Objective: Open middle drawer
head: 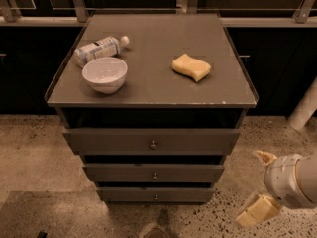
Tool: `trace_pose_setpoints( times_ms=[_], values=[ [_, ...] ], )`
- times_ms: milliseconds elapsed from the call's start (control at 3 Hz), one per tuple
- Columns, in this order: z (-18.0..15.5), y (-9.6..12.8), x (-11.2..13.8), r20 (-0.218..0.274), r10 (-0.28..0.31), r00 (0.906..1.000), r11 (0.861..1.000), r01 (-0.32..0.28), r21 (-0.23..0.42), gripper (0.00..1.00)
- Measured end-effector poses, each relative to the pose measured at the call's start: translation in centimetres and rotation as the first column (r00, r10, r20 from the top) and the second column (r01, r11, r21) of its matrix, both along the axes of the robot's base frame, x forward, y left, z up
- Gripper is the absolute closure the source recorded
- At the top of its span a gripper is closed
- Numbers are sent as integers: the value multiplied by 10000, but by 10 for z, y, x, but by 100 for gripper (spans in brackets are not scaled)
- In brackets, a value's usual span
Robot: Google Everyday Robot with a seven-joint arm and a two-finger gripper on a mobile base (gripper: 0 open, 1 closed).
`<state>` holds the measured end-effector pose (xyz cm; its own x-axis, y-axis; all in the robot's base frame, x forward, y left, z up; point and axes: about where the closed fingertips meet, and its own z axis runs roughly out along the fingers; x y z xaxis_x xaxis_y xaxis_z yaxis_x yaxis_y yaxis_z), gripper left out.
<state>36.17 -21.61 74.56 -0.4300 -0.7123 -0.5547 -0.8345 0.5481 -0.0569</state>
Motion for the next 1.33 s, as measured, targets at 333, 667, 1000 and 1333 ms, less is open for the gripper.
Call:
trace_pose_setpoints(
  times_ms=[333, 667, 1000, 1333],
  values=[
    [-59, 11, -6, -250, -342, 9991, 9939, 367, 1045, 0],
    [-126, 13, 16, -209, -934, 9954, 9799, 956, 1750, 0],
    [-167, 14, 44, -56, -1445, 9895, 9652, 1422, 2195, 0],
    [-182, 13, 46, -158, -1650, 9862, 9590, 1642, 2309, 19]
  ],
)
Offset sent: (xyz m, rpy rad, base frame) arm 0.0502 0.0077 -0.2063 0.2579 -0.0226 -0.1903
